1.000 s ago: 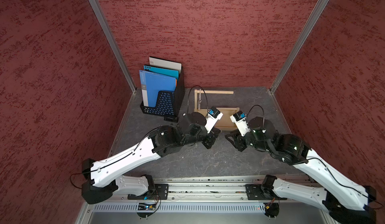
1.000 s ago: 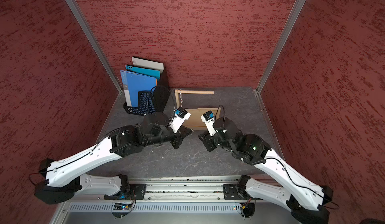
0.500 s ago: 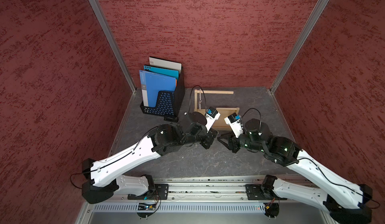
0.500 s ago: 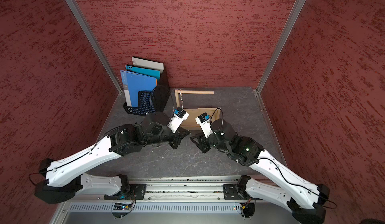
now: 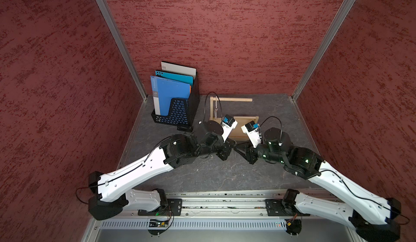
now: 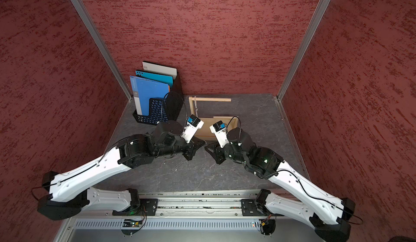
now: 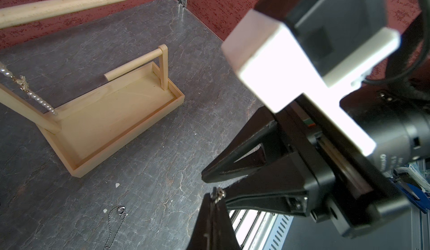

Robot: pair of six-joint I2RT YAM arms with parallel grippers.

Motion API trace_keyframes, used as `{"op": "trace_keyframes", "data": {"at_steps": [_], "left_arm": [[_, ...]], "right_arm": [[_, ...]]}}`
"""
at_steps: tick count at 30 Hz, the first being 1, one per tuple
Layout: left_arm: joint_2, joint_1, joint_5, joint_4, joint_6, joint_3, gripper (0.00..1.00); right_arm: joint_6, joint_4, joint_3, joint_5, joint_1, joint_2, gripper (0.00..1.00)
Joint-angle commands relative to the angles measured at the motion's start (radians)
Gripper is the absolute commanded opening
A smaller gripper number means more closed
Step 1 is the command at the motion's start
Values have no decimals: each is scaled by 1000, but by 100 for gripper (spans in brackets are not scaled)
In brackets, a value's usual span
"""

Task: Hang the necklace on the jewelry display stand
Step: Pick up the necklace from the center of the board.

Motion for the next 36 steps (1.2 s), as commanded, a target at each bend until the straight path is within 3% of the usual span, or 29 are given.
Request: {"op": "trace_keyframes", "data": {"at_steps": [1,6,10,11,21,36], "left_arm": [[-23,6,9,28,-20,-3,0],[-31,6,15,37,-30,-10,0],[-38,9,14,34,-31,-13,0],[-39,10,14,31,-33,-15,0],[-74,23,27,40,-66,-74,0],[15,117,140,54,-52,24,0]], "right_arm": [[1,81,-20,16,7,8,23],[-2,93,-24,-4,7,42,20],[-13,79,-16,41,7,39,1],[-13,74,-14,59,6,31,0],[-40,-14,22,251,6,-54,0],[-144,-48,177,452,-5,50,0]]}}
